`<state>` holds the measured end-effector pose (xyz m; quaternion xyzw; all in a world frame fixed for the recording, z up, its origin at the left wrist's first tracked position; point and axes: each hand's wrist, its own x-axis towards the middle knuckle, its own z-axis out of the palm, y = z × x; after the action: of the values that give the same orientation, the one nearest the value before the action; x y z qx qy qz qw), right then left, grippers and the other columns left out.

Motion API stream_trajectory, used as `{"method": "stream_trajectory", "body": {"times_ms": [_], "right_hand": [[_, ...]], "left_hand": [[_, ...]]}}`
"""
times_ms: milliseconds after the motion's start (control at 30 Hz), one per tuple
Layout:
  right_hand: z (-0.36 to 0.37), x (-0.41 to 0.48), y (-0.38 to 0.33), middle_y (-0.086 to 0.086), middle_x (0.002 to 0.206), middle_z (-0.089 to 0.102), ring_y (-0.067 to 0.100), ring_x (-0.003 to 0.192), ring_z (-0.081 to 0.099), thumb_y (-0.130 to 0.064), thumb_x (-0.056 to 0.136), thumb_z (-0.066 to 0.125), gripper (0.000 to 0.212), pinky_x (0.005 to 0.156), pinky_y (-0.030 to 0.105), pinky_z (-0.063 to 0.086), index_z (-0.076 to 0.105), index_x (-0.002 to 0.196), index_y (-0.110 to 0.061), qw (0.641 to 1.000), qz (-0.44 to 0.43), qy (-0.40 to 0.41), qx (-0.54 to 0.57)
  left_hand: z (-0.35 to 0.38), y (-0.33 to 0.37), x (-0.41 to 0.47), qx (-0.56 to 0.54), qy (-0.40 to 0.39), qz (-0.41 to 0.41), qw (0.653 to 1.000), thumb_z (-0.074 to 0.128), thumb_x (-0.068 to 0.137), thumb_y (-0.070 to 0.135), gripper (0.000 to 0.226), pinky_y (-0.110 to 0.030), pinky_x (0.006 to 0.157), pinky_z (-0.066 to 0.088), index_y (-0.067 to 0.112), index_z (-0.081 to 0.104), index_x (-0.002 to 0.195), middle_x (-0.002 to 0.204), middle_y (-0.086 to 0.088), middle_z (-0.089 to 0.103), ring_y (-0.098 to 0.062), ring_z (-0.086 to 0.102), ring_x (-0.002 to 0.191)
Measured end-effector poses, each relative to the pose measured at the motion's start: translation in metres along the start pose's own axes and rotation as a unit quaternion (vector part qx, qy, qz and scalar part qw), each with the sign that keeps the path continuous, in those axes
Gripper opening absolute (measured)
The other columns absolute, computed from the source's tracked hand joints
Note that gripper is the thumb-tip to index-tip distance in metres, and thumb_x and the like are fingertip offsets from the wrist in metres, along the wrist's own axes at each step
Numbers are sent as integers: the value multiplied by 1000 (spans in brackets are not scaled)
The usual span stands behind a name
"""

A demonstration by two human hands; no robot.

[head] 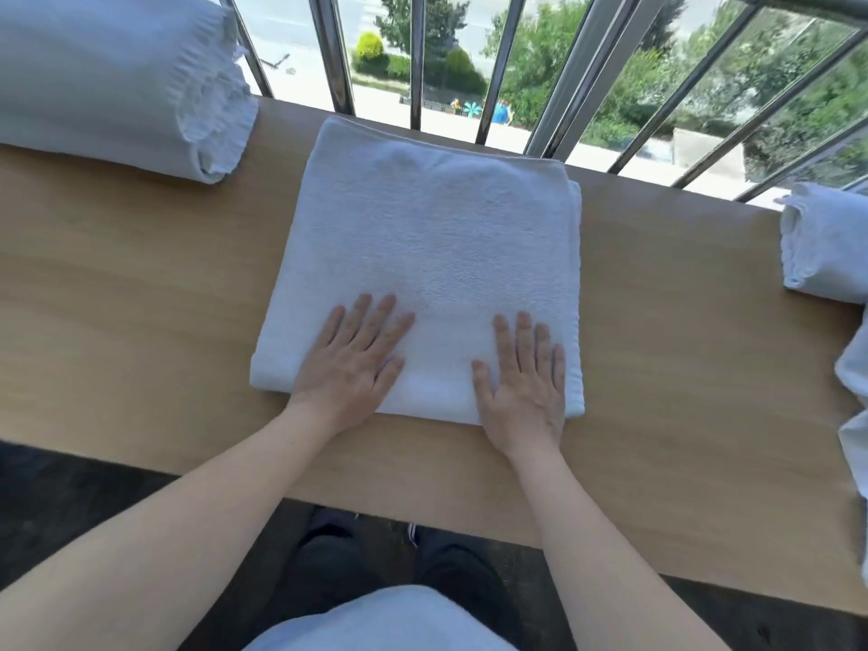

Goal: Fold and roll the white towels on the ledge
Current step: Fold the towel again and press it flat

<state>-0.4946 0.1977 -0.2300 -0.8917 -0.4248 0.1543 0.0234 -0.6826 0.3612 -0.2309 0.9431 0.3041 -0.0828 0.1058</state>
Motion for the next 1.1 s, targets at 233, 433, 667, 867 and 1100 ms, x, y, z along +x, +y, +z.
{"method": "stream_trajectory", "body": {"times_ms": [233, 433, 667, 867, 1100], "right_hand": [[-7, -16, -19, 3, 161, -31, 23, 146, -34, -64, 97, 1, 68, 117, 49, -22, -23, 153, -36, 999, -4, -44, 3], [4, -38, -28, 3, 161, -32, 37, 145, -32, -79, 85, 38, 99, 118, 55, -17, -21, 153, -40, 992, -111, -21, -51], [3, -61, -54, 12, 167, 3, 42, 150, 10, -50, 95, 51, 85, 121, 56, 4, -6, 157, -38, 992, -58, -29, -104], [-19, -69, -75, 4, 137, 57, 28, 119, 52, -28, 90, 60, 57, 100, 40, 38, 44, 145, -23, 998, -22, 23, -47], [-66, -62, -77, -5, 92, 68, 25, 83, 63, -32, 80, 59, 33, 71, 31, 31, 65, 112, -26, 992, 21, 121, 37]], "left_hand": [[-1, -12, -36, 0, -15, -89, 996, -4, 94, 68, 71, -41, 124, -13, 35, -20, 155, 165, 5, -26, -19, -29, 150], [-3, -24, -59, 13, -13, -21, 1000, 19, 85, 83, 92, -47, 125, -4, 36, -12, 158, 167, -2, -15, -30, -15, 154], [-4, -35, -81, 44, 76, 61, 994, 88, 69, 38, 85, -61, 106, 43, 14, 55, 144, 146, -18, 53, -50, 51, 130], [-30, -47, -86, 15, 121, 96, 988, 92, 55, 11, 63, -50, 85, 56, 7, 72, 114, 117, -14, 73, -41, 70, 104], [-64, -79, -78, -75, 299, 114, 944, 86, 64, 42, 43, -36, 78, 54, 20, 76, 101, 91, 3, 77, -21, 73, 81]]}}
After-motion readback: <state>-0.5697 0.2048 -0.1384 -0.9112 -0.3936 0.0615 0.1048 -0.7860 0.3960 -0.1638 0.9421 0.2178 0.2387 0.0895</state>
